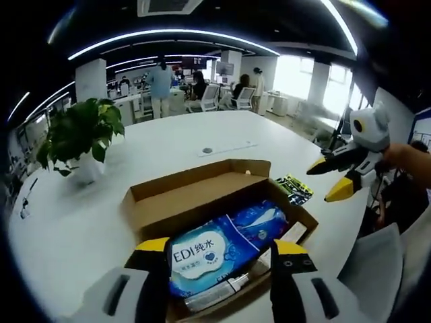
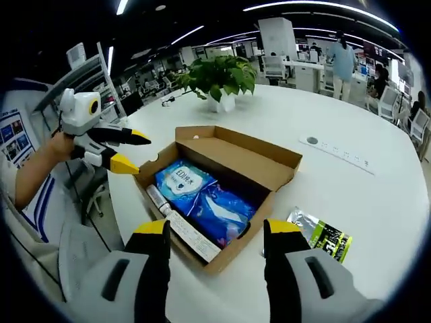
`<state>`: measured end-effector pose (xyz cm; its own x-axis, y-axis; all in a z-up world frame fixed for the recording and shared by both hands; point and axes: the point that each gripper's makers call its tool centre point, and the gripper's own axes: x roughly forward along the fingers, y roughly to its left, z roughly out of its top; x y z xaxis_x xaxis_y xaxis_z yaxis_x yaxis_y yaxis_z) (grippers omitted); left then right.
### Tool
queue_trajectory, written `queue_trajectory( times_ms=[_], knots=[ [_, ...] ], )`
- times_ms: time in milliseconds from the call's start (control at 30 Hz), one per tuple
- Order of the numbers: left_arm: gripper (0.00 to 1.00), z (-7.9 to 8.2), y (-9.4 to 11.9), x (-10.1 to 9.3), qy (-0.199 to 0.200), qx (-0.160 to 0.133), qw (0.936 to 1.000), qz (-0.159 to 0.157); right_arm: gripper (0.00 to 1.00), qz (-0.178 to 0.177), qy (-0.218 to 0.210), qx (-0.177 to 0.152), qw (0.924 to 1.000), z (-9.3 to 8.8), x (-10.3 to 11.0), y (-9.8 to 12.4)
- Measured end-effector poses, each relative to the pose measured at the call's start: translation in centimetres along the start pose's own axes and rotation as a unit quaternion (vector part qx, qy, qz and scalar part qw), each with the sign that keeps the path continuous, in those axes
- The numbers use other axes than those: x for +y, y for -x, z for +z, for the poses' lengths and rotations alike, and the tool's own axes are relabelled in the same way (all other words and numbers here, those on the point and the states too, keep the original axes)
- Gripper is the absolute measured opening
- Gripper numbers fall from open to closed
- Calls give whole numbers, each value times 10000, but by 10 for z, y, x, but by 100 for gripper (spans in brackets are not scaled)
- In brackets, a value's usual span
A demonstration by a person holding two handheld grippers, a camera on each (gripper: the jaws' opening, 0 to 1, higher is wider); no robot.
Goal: Operate the shoe box by opening the lid, removing the specified soft item, and placing it in the target area until the item is outside and the box remains undamaged.
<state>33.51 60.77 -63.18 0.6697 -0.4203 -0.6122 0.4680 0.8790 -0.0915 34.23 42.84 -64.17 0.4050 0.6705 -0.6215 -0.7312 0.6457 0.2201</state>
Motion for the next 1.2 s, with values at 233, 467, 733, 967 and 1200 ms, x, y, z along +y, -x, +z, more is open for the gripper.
queue_trajectory(
  times_ms=[233, 467, 733, 967, 1200],
  knots=[
    [53, -9, 7, 18, 112, -210, 9997, 113, 49, 127, 40, 75, 9999, 0, 9, -15],
    [46, -29, 13, 35, 237, -236, 9990, 309, 44, 234, 67, 115, 9996, 1, 18, -34],
    [37, -54, 15, 51, 404, -221, 9975, 530, 38, 312, 176, 253, 9990, -5, 25, -53],
    [31, -73, 14, 61, 425, -48, 9963, 743, 36, 421, 236, 361, 9982, -10, 33, -70],
    [24, -91, 11, 68, 649, 182, 9937, 890, 32, 525, 309, 496, 9969, -16, 40, -88]
  ],
)
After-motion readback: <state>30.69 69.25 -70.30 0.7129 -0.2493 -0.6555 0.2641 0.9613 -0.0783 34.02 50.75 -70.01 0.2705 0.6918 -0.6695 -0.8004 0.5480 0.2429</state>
